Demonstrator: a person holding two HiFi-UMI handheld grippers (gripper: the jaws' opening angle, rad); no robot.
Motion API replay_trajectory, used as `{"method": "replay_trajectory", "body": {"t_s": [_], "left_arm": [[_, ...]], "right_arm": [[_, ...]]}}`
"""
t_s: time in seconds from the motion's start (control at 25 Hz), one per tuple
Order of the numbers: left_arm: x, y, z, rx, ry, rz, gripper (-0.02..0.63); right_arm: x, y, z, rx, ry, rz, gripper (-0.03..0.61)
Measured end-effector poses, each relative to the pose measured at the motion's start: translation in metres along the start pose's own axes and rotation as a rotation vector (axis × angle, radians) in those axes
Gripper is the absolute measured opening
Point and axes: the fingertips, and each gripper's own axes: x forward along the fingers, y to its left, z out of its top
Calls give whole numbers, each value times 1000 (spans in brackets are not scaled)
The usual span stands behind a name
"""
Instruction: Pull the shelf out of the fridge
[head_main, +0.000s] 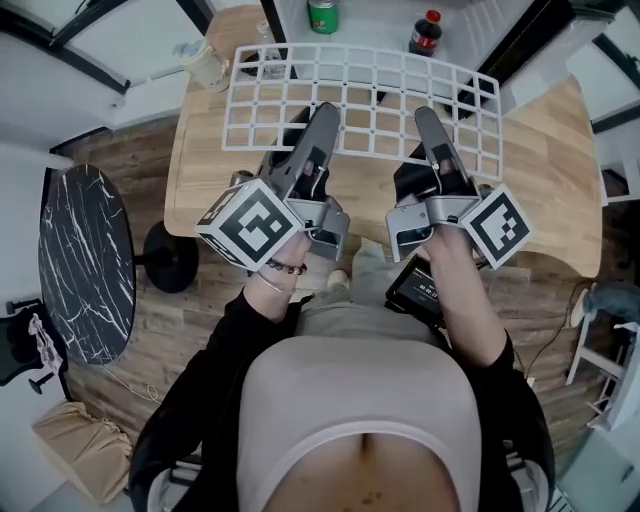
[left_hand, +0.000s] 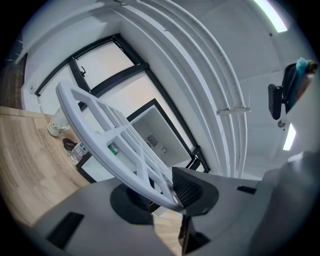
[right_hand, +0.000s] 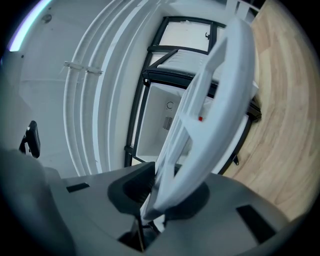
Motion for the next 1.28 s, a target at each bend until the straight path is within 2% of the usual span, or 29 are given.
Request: {"method": "replay_trajectory", "body": {"t_s": [0.16,0.84,1.28], "left_arm": [[-21,-8,-5,6,0,-5,117],[-23,-5,-6,-30,13,17,115],[-47,-21,-4,-20,-16,-10,115]], "right_arm": [[-20,9,-11,0,-10,10,69],[-19,8,-13,12,29,-24,69],[-40,25,-21,5,23,14,69]]}}
